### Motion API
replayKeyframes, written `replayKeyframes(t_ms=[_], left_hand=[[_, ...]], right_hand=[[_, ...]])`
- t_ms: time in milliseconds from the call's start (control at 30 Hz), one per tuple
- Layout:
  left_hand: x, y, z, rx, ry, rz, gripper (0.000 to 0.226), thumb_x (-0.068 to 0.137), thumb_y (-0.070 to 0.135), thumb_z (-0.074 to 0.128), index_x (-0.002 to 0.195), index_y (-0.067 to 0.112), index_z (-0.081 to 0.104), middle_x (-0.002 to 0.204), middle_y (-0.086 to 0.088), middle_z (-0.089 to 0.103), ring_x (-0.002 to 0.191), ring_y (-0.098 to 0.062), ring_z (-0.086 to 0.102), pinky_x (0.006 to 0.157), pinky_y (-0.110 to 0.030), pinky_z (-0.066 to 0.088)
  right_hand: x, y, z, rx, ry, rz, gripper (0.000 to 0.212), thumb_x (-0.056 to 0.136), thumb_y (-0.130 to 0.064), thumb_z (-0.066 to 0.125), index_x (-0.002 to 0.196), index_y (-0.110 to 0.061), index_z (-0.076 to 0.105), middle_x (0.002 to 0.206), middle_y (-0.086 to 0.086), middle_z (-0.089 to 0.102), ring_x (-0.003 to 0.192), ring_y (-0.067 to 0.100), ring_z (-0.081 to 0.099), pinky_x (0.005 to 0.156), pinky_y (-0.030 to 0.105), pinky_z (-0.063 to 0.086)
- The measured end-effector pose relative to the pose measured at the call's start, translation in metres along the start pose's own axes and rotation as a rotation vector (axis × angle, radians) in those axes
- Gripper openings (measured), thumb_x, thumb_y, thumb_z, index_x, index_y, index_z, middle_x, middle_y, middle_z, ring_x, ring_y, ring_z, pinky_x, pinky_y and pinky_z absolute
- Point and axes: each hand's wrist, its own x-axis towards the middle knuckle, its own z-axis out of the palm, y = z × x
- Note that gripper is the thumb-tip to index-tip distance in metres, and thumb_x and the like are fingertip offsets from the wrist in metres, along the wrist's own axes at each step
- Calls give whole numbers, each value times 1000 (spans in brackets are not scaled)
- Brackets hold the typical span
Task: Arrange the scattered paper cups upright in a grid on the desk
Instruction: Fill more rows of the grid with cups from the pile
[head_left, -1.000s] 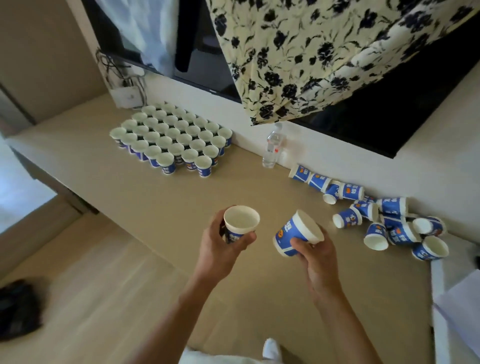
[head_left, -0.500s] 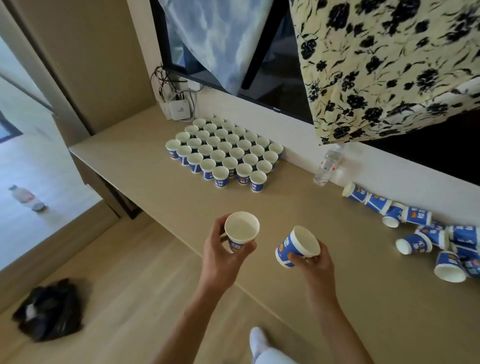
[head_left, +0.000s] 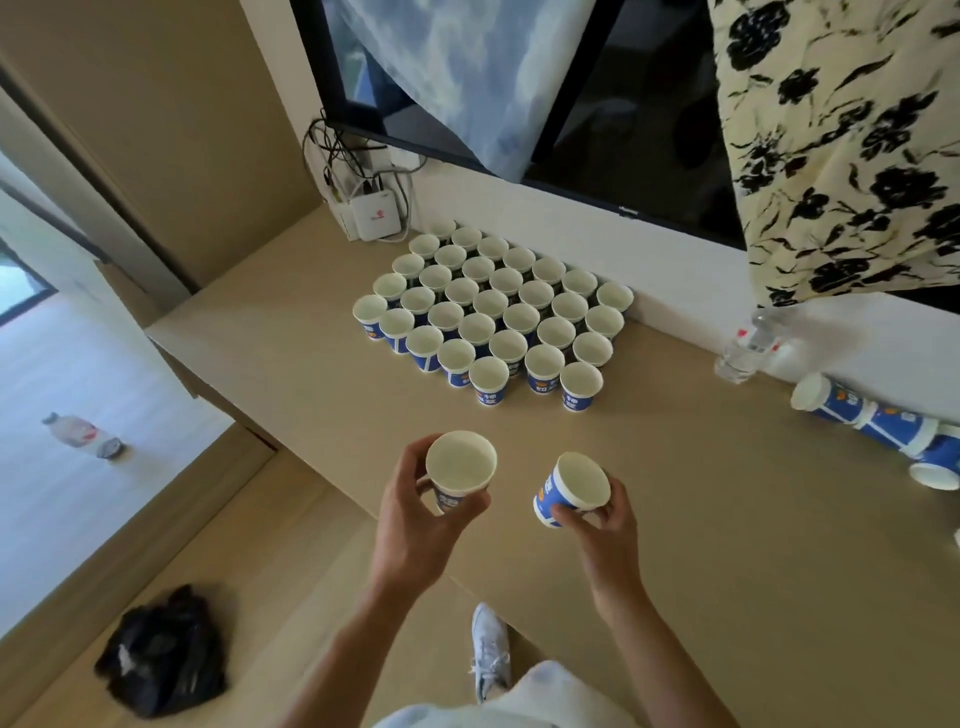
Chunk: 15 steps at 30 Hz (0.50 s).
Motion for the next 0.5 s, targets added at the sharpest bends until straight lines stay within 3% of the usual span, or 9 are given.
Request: replayKeyframes(t_ms=[167,300,400,500], left_hand=[[55,-8,-10,21,-11,-4,60,68,6,90,115,29,59,107,16,70,101,-9,67,93,-39,55],[90,-19,-9,29,-80,-30,62,64,13,90,116,28,59,108,15,70,100,-10,67,91,-37,55],[115,-32,-6,42,-165,-53,63,61,22,88,116,28,59,107,15,70,100,-11,68,91,-36,56],[134,-40,-6,47,-244,-83,64,59,28,87,116,28,59,106,15,70,99,-11,67,90,-35,56]], right_hand=[[46,-2,42,-21,41,12,59,63,-7,82,117,-22,62,112,0,67,94,6,65,71,14,52],[85,14,67,-77,110,19,61,68,5,81,120,-18,60,115,3,65,91,3,62,73,20,55],[115,32,83,-110,197,24,63,66,0,81,122,-16,57,116,7,63,90,6,61,76,24,56],[137,43,97,-161,270,41,64,65,2,80,120,-20,56,118,6,60,95,10,59,76,13,49]])
